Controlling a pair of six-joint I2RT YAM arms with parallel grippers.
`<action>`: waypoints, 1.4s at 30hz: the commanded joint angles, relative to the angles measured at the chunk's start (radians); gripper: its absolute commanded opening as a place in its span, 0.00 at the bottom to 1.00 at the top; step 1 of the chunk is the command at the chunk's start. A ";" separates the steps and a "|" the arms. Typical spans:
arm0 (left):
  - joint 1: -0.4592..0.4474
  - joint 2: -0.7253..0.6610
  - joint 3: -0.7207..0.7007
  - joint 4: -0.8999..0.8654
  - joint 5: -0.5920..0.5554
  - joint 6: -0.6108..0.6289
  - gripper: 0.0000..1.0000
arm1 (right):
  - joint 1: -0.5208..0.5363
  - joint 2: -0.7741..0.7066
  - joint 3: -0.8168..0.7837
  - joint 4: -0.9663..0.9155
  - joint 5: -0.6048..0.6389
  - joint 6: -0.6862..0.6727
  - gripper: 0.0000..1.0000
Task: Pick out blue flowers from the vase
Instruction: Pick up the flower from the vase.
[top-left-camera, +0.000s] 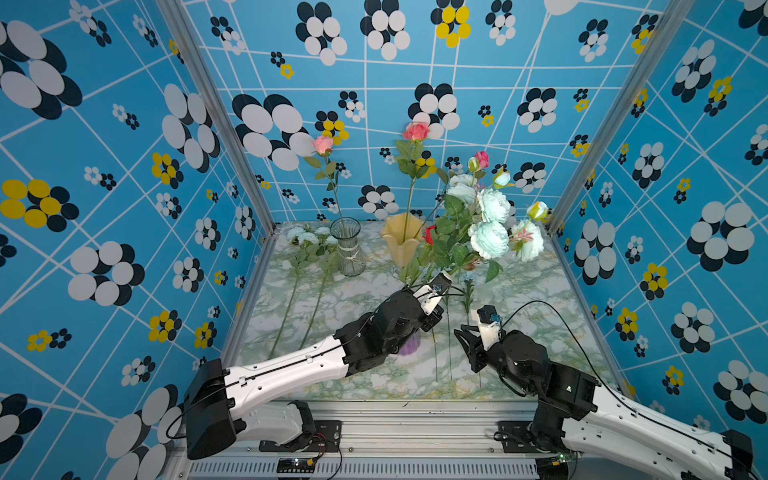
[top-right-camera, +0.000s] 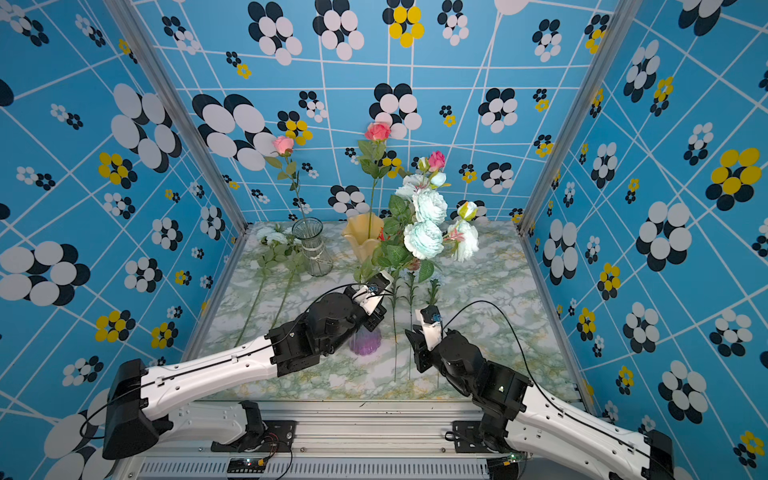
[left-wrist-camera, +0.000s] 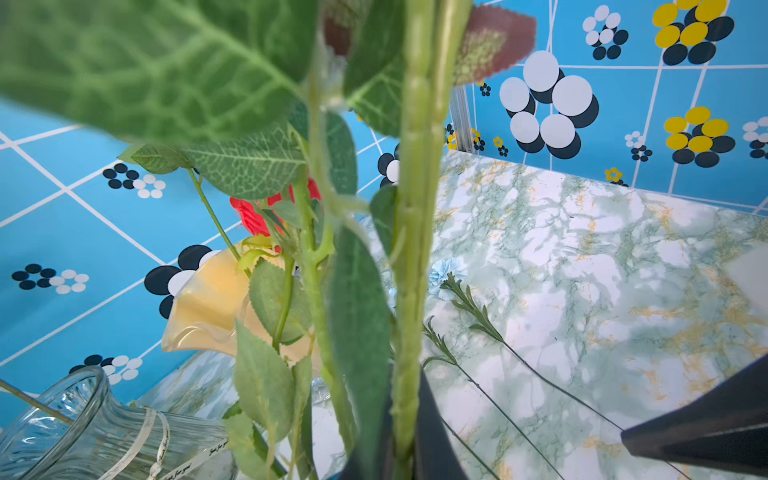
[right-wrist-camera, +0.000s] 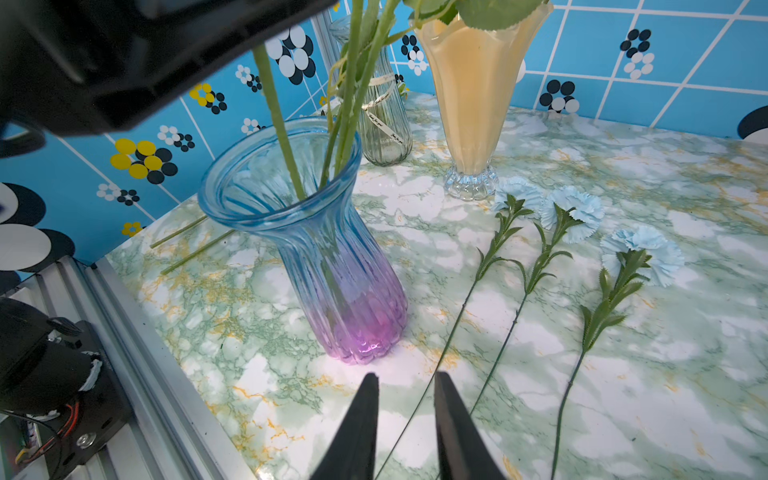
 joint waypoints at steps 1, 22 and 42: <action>0.028 -0.044 -0.029 0.043 0.065 -0.058 0.08 | -0.006 0.011 0.027 0.024 0.007 -0.013 0.26; 0.114 -0.154 0.019 0.008 0.267 -0.154 0.00 | -0.011 0.099 0.044 0.038 0.033 -0.001 0.25; 0.122 -0.125 0.428 -0.220 0.438 -0.113 0.00 | -0.013 0.104 0.043 0.041 0.033 0.000 0.25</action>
